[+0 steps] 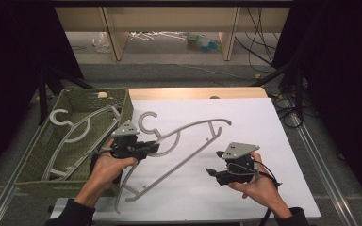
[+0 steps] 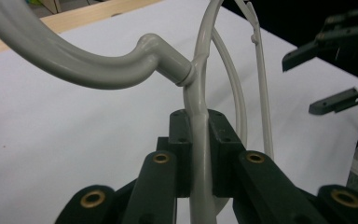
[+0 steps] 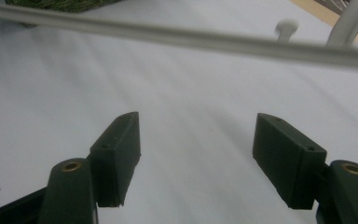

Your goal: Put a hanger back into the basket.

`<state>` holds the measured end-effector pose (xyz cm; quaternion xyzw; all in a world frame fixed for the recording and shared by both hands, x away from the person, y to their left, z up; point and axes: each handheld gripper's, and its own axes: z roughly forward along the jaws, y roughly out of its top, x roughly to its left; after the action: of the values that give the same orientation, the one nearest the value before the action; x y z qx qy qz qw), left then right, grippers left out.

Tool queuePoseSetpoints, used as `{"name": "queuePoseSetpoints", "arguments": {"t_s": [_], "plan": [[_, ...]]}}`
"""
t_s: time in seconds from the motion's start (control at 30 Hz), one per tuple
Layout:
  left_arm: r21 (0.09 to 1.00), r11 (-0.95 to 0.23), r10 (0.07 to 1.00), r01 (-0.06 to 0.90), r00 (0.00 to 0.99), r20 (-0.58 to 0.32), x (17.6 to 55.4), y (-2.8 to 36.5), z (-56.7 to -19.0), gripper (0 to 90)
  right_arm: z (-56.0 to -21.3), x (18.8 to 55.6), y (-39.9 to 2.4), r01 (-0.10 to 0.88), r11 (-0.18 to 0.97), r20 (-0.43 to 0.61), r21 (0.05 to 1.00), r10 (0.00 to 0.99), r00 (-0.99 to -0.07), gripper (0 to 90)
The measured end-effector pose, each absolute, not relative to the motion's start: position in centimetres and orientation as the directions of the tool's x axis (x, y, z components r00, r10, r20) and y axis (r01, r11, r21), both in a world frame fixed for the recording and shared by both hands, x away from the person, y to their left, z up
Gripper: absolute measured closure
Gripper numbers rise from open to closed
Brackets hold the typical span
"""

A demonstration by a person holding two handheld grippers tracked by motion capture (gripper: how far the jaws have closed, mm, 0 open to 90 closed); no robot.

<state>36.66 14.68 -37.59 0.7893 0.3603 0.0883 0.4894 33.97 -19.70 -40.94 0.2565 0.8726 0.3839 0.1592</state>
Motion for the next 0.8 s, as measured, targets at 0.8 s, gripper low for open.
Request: {"name": "queuePoseSetpoints", "arguments": {"t_s": [0.8], "plan": [[0.896, -0.135, 0.776, 0.422, 0.607, -0.169, 36.3, 23.9, -28.9, 81.5, -41.2, 33.9, -20.3, 0.332, 0.574, -0.067, 0.748, 0.564, -0.823, 32.5]]}}
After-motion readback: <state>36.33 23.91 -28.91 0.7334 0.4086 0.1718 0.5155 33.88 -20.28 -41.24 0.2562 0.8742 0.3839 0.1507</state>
